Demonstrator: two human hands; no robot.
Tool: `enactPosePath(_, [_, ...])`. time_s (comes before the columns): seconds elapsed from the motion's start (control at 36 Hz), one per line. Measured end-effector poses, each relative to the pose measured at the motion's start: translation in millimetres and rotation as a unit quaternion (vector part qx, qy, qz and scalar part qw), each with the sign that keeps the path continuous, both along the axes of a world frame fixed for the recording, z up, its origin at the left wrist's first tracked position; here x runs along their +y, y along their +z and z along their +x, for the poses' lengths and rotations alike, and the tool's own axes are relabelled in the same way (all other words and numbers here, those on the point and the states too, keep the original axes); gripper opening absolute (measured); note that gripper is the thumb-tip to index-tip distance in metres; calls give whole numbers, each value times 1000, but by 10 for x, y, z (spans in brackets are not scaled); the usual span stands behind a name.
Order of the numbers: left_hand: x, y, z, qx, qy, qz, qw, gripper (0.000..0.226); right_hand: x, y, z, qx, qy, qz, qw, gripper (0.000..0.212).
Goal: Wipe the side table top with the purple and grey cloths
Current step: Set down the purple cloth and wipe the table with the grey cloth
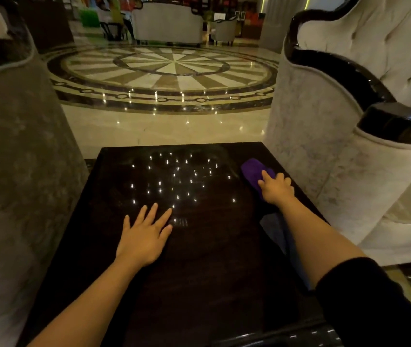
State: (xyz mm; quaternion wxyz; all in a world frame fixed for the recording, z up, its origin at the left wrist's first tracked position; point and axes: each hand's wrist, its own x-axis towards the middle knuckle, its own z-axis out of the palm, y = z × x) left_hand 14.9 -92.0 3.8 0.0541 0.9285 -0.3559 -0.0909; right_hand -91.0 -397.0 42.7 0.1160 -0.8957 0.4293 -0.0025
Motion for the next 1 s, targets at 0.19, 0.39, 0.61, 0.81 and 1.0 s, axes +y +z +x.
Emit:
enactPosePath(0.19, [10, -18, 3, 2, -2, -5, 1000, 52, 131, 174, -214, -19, 10, 41, 999, 56])
enactPosePath(0.39, [18, -64, 47, 6, 4, -6, 1000, 52, 373, 146, -887, -30, 56, -7, 998, 52])
enactPosePath(0.61, [36, 37, 30, 29, -2, -9, 1000, 51, 717, -71, -1249, 9, 16, -25, 1000, 59])
enactPosePath(0.81, [100, 92, -15, 47, -8, -5, 999, 51, 794, -162, -1190, 9, -14, -39, 999, 55])
enactPosePath(1.0, [564, 32, -82, 26, 15, -1, 1000, 53, 861, -136, -1165, 0, -31, -19, 999, 52])
